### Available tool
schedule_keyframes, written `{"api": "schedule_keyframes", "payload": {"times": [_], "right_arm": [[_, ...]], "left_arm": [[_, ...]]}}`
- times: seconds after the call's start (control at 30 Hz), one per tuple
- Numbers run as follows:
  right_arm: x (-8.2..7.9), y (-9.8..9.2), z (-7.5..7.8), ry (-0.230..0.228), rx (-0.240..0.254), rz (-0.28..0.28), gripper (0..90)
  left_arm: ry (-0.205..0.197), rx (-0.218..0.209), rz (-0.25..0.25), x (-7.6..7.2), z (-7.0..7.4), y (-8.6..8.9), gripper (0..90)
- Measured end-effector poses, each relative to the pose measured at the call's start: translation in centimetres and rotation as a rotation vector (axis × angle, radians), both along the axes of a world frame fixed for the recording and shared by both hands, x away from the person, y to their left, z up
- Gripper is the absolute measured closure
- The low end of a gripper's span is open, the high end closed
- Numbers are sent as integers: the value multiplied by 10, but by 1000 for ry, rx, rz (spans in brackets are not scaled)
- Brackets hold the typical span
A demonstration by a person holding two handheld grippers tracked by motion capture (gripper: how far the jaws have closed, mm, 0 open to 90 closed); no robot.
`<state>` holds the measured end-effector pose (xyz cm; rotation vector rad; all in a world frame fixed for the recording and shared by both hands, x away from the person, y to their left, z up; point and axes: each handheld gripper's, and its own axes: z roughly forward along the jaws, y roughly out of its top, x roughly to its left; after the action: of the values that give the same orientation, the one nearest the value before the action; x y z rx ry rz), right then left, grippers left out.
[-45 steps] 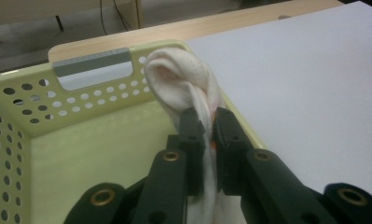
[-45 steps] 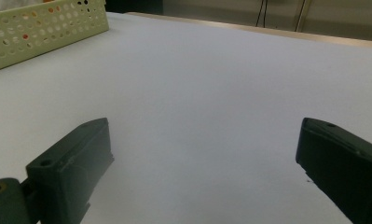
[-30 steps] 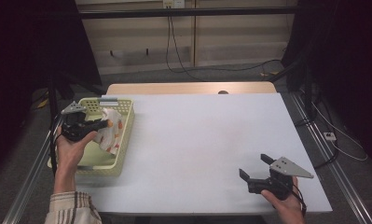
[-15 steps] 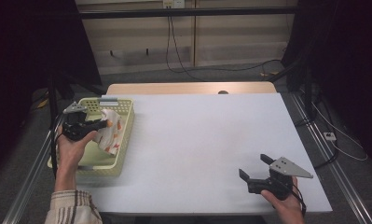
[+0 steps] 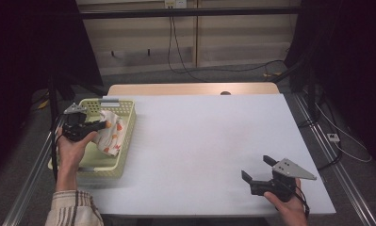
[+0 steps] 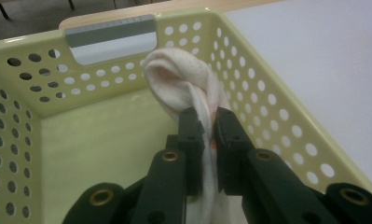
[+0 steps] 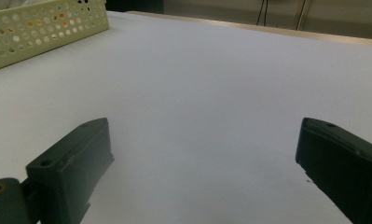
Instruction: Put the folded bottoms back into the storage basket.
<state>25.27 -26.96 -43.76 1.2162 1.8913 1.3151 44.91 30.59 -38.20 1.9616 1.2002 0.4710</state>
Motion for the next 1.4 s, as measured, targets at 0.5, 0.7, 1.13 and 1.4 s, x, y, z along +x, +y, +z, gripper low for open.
{"api": "schedule_keyframes", "payload": {"times": [0.5,0.7,1.13,1.4], "right_arm": [[0,0,0,0,0,-1,32],[0,1,0,2,0,0,32],[0,1,0,2,1,0,32],[0,1,0,1,-1,4,32]], "left_arm": [[17,24,48,5,-6,4,823],[14,34,41,7,-9,-1,821],[70,94,70,11,-17,3,819],[46,126,98,12,-17,4,816]]}}
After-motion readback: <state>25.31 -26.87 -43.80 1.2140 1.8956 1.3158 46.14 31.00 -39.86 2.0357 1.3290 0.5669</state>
